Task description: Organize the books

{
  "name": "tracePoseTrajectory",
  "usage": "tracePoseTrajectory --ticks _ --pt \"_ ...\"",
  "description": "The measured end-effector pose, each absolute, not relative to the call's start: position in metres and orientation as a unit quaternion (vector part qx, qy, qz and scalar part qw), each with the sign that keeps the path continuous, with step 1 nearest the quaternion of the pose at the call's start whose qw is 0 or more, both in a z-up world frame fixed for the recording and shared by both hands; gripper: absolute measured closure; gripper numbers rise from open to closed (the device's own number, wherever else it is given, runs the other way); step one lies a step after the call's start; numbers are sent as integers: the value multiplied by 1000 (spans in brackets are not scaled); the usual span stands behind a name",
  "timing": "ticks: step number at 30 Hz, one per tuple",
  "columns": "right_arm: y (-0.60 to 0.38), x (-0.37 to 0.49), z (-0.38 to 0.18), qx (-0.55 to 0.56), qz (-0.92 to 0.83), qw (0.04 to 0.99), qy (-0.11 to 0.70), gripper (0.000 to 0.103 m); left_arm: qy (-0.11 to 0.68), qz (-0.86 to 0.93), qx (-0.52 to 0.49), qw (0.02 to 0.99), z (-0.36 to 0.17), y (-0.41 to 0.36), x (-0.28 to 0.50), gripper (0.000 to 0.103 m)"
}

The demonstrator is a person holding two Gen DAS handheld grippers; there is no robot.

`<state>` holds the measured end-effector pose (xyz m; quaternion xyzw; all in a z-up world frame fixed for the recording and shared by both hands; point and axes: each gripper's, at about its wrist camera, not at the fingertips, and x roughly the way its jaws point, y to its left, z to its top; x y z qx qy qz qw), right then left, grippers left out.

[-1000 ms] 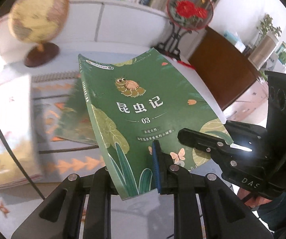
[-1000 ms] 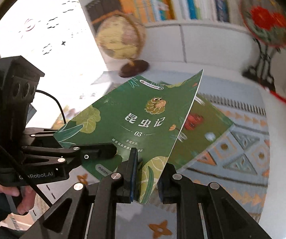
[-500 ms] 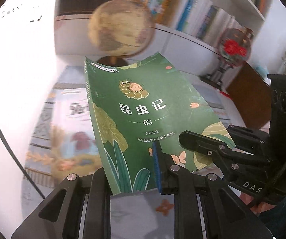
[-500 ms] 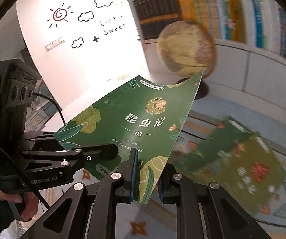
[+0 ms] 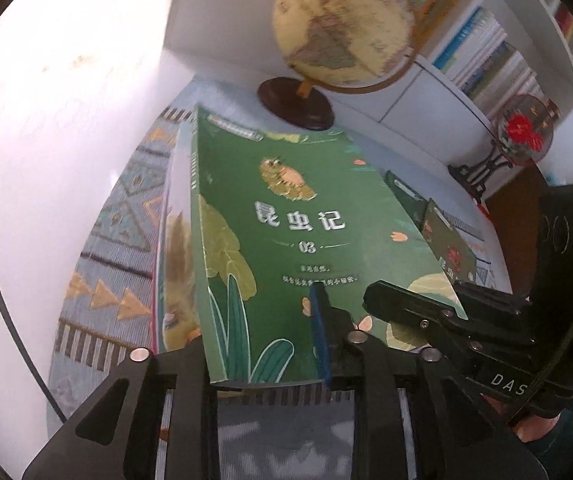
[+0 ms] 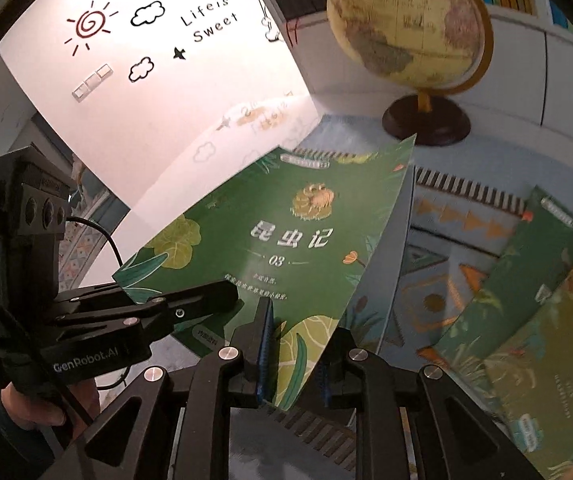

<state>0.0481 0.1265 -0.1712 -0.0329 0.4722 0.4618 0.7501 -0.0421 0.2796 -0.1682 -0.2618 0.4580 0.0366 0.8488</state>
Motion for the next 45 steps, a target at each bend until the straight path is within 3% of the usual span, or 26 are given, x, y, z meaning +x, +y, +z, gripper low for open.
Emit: tracePoseTrajectory --ticks 23,28,32,38,40,41,42,45 --pt "136 60 -202 -25 435 734 521 80 478 111 -293 821 -183 303 -83 77" --pt "134 56 -198 -43 436 719 539 59 478 127 -297 817 -184 303 -102 77" --pt "108 44 -195 -57 423 727 537 58 485 120 -283 819 -176 285 -107 77" --pt "12 41 -191 20 373 751 544 57 492 33 -262 829 -154 220 -71 73" --pt "-21 47 -190 53 346 763 543 54 501 -4 -253 828 -147 190 -45 57" --pt "-42 52 -192 75 329 768 544 53 505 -20 -245 828 -144 176 -33 33" --pt "-59 56 -193 94 313 771 546 52 504 -33 -237 830 -142 163 -23 18" --pt "-99 73 -201 140 270 774 555 52 495 -94 -179 845 -133 113 22 17"
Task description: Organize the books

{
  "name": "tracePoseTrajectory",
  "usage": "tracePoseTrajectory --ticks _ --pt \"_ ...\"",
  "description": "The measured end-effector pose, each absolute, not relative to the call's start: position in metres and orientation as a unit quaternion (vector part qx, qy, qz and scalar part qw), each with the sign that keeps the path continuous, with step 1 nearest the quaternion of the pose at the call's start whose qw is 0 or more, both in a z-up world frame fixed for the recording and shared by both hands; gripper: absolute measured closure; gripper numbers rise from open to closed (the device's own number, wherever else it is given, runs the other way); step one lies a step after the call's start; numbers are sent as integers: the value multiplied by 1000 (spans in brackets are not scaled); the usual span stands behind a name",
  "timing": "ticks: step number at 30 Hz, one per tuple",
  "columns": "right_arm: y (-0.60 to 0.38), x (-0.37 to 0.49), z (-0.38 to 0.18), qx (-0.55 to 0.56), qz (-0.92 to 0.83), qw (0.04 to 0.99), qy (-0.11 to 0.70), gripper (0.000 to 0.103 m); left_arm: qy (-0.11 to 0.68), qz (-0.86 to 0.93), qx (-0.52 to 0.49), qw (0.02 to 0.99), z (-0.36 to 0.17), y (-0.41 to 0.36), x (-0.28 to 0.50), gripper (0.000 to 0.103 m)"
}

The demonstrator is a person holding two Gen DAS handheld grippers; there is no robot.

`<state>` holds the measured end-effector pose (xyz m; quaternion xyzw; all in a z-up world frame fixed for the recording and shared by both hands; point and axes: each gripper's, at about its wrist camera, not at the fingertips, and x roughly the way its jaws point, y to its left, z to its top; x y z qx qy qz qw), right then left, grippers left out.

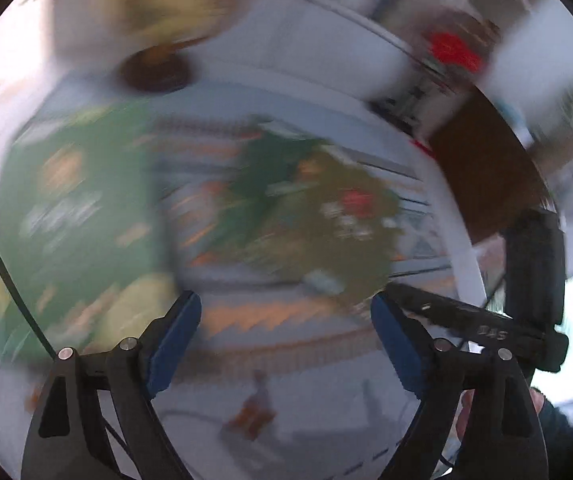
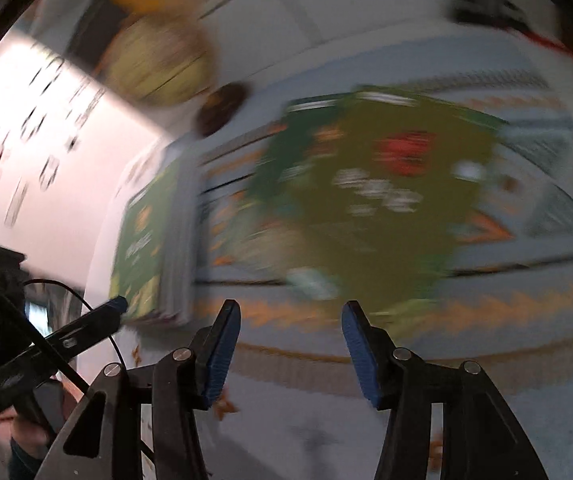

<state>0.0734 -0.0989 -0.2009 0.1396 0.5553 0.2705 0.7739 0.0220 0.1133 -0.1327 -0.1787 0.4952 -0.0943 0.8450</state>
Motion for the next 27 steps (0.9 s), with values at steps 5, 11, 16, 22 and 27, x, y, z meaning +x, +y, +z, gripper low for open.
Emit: tracePoseTrajectory --ticks 5,11,16,22,27 --pt "-147 91 -216 170 226 775 565 52 514 -128 -133 838 -151 79 86 18" --pt "-160 110 -221 137 213 791 557 52 545 -89 -121 825 -186 71 126 19" --pt "-152 123 -230 117 213 795 556 52 557 -74 -111 820 -205 67 134 19" --pt "-144 138 -241 106 219 790 562 52 557 -93 -110 818 -212 61 132 19" --pt "-139 147 -240 88 217 799 554 49 565 -133 -142 802 -211 59 119 19"
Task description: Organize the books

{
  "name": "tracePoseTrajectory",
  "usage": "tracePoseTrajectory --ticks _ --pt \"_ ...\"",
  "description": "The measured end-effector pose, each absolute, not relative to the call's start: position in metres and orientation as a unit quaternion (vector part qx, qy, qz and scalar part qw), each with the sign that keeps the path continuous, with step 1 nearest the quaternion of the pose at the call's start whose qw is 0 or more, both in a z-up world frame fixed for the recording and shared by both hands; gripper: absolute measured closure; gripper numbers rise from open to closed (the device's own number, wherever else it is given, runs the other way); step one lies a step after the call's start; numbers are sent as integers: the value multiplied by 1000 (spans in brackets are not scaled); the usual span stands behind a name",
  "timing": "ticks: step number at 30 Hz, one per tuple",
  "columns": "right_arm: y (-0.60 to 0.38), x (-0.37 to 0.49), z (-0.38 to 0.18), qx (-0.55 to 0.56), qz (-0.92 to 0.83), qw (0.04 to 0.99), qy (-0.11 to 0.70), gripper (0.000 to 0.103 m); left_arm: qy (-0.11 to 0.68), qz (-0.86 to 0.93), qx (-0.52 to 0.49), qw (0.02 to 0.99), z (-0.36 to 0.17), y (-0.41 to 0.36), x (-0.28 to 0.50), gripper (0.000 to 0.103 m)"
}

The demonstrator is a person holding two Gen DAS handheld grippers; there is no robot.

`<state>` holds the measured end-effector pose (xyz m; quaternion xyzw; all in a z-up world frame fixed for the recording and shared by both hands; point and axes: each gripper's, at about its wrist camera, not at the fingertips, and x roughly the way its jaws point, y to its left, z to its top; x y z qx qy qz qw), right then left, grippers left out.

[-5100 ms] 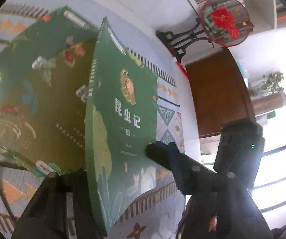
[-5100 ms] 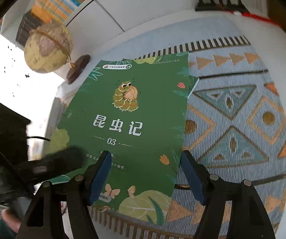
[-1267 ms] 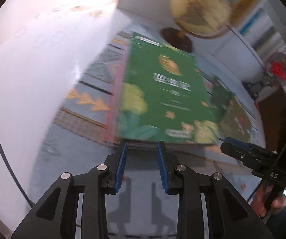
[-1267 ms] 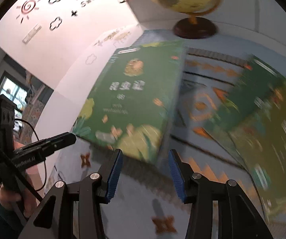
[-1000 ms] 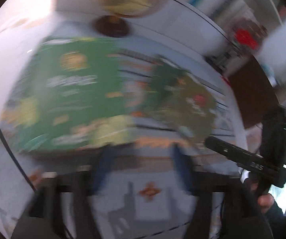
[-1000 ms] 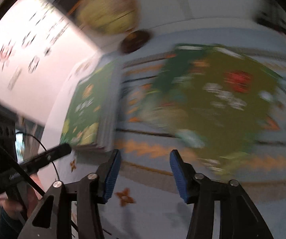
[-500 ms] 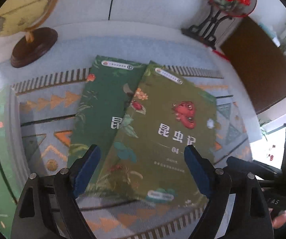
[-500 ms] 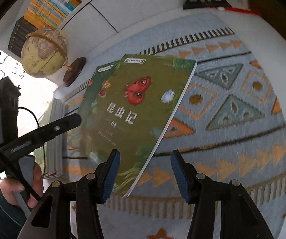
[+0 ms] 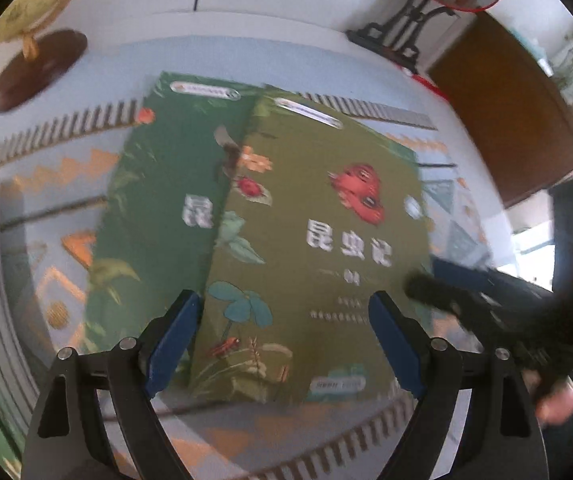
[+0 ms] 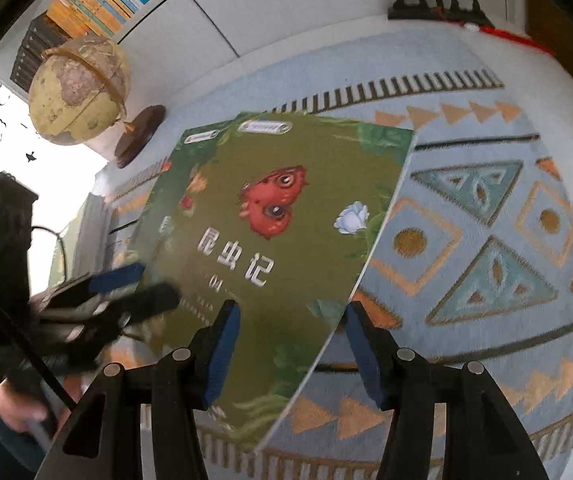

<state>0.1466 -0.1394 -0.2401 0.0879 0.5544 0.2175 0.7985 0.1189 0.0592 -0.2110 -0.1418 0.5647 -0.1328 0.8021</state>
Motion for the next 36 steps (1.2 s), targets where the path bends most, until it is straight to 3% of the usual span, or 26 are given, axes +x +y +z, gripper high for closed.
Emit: tracePoseTrajectory --ticks 7,13,17,19,21,23,29,36 --pt "-150 154 -242 101 240 797 545 48 539 -149 -278 781 -213 79 92 19" --pt "-146 147 -242 94 238 807 532 45 473 -215 -376 768 -190 73 80 24" --pt "-152 150 -243 120 247 798 536 45 504 -195 -361 761 -213 52 88 42" --pt "-161 153 -245 155 255 785 543 45 502 -190 -376 755 -221 48 88 60" --pt "-173 156 -248 196 261 766 553 45 500 -192 -391 749 -223 50 88 84" --pt "-182 155 -250 219 263 752 564 45 494 -203 -415 737 -223 57 88 94" --pt "-219 127 -263 283 281 686 609 44 480 -222 -477 702 -221 70 92 95" --pt "-235 114 -293 443 308 597 594 42 476 -236 -527 663 -225 74 93 95"
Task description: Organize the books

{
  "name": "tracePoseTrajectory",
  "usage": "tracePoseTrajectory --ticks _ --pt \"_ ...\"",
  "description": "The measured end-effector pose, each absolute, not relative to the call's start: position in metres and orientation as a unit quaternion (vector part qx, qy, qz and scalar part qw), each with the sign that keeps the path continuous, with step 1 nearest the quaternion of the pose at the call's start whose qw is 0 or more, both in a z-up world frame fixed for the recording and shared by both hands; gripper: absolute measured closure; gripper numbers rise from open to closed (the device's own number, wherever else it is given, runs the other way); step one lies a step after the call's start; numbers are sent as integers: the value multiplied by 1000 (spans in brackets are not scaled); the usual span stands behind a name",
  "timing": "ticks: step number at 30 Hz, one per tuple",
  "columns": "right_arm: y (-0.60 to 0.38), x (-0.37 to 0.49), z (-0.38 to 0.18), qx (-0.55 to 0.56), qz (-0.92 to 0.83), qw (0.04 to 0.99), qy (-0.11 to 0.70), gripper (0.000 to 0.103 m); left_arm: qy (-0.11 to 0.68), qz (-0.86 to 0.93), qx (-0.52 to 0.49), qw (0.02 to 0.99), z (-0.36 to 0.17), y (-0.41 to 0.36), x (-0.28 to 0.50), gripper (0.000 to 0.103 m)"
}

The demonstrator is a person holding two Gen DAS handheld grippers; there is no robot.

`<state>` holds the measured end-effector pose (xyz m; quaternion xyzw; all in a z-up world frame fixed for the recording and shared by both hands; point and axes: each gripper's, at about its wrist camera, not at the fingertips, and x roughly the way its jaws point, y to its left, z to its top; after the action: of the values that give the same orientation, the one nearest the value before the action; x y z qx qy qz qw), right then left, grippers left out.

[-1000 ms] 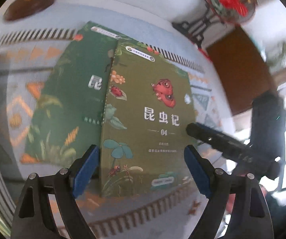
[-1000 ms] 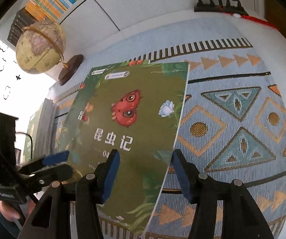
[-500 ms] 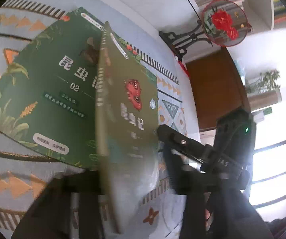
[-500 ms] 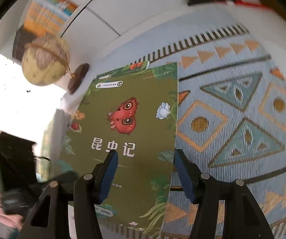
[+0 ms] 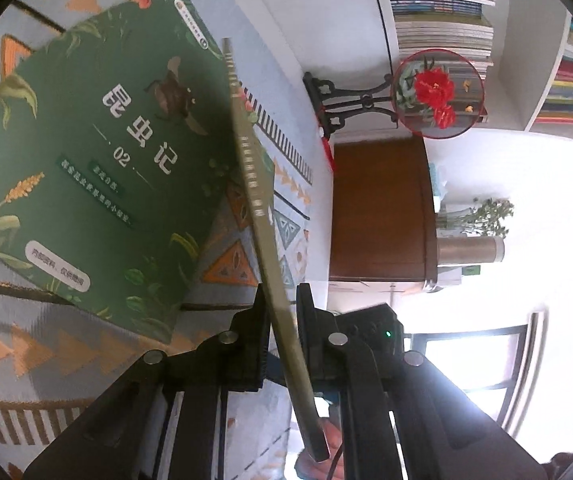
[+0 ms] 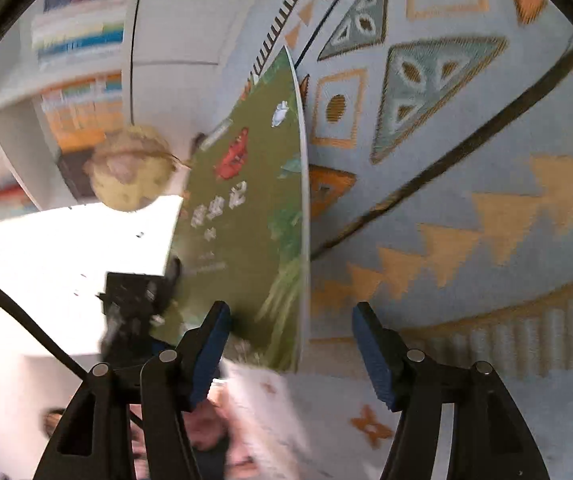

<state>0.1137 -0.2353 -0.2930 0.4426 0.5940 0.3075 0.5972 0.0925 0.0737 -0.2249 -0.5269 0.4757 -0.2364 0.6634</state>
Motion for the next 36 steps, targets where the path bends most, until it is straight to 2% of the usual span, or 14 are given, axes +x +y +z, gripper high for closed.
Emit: tracePoseTrajectory --ticks 3,4,9,10,14,15,18,24,36 --pt "-227 123 -295 476 319 583 576 42 480 -233 -521 666 -223 71 93 95" --pt "-224 125 -293 477 321 586 571 46 485 -228 -508 674 -222 69 92 95" --pt "-209 127 -263 382 320 665 557 82 514 -191 -406 731 -211 61 83 93" --pt "-206 124 -257 358 320 679 555 84 517 -187 -380 744 -206 56 80 93" --pt "-177 106 -219 192 321 762 529 85 522 -174 -259 794 -183 31 67 90" --pt "-167 97 -207 136 323 783 515 85 521 -172 -247 799 -180 28 64 88" --pt "-153 83 -188 75 333 802 490 85 509 -167 -243 809 -168 32 51 87" --pt "-134 59 -160 30 362 813 455 85 479 -139 -216 839 -134 47 19 87" --pt "-35 16 -105 -13 432 813 390 85 425 -57 -207 879 -73 135 -41 85"
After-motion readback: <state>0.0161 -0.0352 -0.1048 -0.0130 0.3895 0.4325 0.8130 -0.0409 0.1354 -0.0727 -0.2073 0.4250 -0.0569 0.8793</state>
